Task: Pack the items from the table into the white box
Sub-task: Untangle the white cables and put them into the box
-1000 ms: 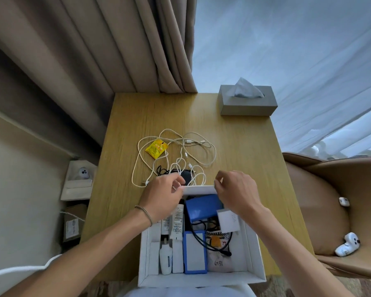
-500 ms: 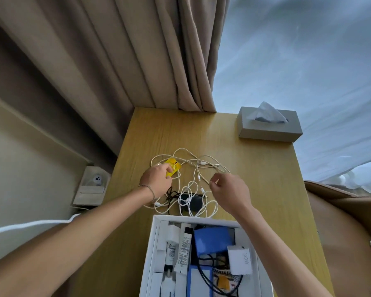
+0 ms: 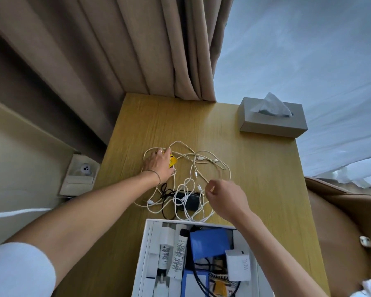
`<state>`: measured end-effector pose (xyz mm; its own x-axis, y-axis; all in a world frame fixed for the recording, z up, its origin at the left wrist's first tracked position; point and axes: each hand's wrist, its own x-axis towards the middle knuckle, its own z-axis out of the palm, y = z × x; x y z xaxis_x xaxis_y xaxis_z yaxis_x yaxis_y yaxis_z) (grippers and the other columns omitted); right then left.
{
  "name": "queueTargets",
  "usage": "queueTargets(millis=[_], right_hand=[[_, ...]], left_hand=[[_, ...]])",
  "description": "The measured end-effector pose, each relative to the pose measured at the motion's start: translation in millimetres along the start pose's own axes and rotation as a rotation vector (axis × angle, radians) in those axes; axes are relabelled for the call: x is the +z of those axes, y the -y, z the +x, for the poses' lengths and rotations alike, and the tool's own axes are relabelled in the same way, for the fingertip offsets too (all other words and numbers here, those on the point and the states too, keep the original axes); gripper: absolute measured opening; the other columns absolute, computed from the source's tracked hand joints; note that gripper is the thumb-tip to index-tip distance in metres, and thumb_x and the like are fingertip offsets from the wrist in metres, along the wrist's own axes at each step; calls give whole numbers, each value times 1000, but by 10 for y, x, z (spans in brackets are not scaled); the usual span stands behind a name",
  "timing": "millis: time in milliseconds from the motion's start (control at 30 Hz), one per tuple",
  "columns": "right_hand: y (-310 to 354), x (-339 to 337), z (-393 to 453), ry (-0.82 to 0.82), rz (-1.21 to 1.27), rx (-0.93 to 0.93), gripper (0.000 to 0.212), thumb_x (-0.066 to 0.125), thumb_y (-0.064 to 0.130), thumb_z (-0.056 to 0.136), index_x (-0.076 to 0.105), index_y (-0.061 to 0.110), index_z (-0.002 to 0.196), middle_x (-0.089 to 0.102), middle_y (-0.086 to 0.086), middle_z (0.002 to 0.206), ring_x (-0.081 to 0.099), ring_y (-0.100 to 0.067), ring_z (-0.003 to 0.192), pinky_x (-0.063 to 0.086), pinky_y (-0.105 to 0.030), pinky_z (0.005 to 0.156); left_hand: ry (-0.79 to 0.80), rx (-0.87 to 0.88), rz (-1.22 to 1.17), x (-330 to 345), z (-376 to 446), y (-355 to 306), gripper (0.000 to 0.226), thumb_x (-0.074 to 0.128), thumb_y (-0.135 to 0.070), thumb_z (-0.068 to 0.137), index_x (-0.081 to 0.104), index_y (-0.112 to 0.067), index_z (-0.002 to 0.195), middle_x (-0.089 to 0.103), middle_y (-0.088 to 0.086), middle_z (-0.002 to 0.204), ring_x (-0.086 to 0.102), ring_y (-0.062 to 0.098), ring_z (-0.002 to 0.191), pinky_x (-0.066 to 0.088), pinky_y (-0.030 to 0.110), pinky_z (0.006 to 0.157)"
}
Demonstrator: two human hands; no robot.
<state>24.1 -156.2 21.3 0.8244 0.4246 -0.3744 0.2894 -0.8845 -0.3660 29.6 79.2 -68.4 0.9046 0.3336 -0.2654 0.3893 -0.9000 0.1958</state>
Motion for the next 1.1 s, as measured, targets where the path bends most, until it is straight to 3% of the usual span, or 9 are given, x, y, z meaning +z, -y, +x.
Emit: queueTargets(millis=[200,300,367,533,633,800,867,967,1100], right_hand=[[52,107,113,76,-106,-70,25,49,15,93,73,20,97,74,1,83,67,-19,68,60,-32,61],[106,176,192,106,-149,-80,26,49,9,90,71,17,100,74,-3,88,69,-23,73,58,-32,60],[142,228,245,125,-183,-100,26,51,6,88,69,15,103,71,-4,96,68,-24,82,60,-36,67],[176,367,340,168,-261,-145,33,60,5,85,64,13,116,59,-6,110,57,-24,95,50,-30,71],[195,433,389,174,-291,-160,37,68,12,84,62,13,120,57,-8,116,57,-27,106,53,-33,75],[244,523,450,210,-324,-198,54,80,30,78,58,16,125,58,-7,117,55,-28,110,51,-33,74],[267,542,450,226,-386,-245,46,78,30,77,59,17,117,59,-4,104,56,-26,105,46,-32,73],[281,547,445,209,-465,-307,36,74,33,77,63,19,108,58,-1,93,53,-22,95,43,-34,83],[254,527,420,151,-528,-392,37,68,52,75,65,23,99,59,1,90,50,-22,97,35,-35,80]], left_hand=[[-2,41,-27,22,32,-39,58,73,-21,79,45,-24,129,52,10,127,59,33,102,54,39,72],[-26,67,-63,-5,22,-42,54,65,-8,78,48,-20,128,62,7,106,63,29,87,49,35,63],[-50,39,-130,-43,15,-10,51,60,-2,79,52,-20,125,63,3,87,60,24,72,47,32,56],[-157,2,-264,-261,-85,103,15,57,-3,82,62,-13,92,64,7,74,56,30,64,35,29,53],[-199,-32,-468,-441,-273,106,14,62,-6,82,66,-18,89,62,1,63,57,23,55,38,25,46],[-218,-32,-759,-730,-763,53,26,69,-6,80,68,-25,97,69,-4,80,64,17,65,52,28,54],[-226,-32,-797,-804,-983,23,34,70,-4,77,66,-25,103,69,-7,90,65,20,73,56,34,64],[-202,-72,-821,-863,-1270,-11,45,71,-3,74,63,-30,109,66,-5,88,64,30,75,57,45,64],[-152,-63,-893,-877,-1553,17,36,70,-4,78,66,-30,103,67,-11,89,66,23,76,58,46,64]])
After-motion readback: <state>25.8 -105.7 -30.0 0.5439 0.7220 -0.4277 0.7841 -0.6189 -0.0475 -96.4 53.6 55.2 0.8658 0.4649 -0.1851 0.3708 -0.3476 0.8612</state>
